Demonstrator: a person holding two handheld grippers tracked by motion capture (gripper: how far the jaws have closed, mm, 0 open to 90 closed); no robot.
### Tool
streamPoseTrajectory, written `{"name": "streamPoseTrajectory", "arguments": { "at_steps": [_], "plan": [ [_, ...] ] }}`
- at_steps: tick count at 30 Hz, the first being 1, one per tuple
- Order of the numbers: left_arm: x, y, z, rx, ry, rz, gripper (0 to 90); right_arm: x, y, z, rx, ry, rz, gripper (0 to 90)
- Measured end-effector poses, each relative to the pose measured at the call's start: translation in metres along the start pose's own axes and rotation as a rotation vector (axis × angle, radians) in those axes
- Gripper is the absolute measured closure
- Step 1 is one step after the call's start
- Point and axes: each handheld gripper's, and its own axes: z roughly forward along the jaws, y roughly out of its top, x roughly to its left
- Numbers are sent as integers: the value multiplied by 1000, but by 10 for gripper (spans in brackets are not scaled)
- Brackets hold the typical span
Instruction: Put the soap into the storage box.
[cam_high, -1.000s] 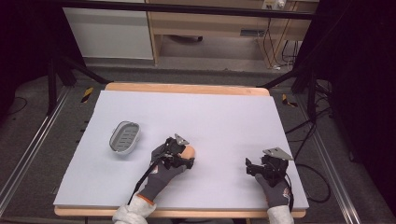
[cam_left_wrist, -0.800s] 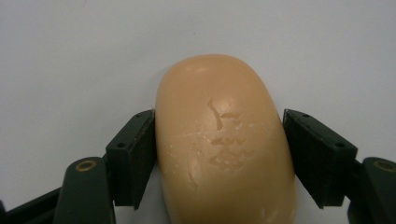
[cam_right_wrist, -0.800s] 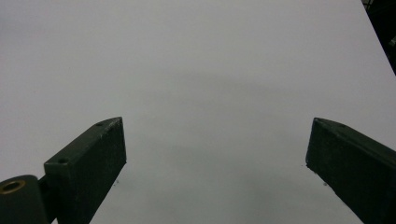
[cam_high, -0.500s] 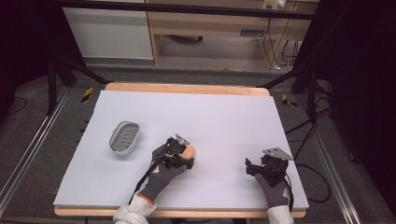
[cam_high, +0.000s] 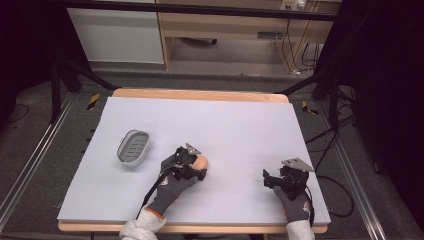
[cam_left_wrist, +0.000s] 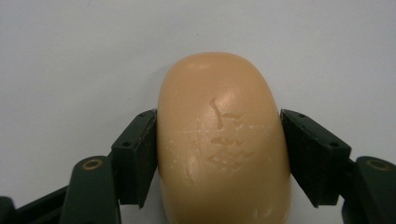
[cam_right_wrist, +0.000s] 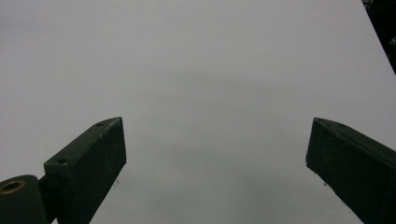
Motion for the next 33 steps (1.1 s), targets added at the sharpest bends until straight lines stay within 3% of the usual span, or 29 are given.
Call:
{"name": "streamPoseTrajectory", "arguments": {
  "at_steps": [16, 33],
  "plan": [
    [18, -3, -41, -62, -13, -1, 308, 0, 0, 0, 1, -2, 1, 52],
    [40, -21, -79, -118, -7, -17, 310, 1, 0, 0, 1, -3, 4, 52]
  ]
}}
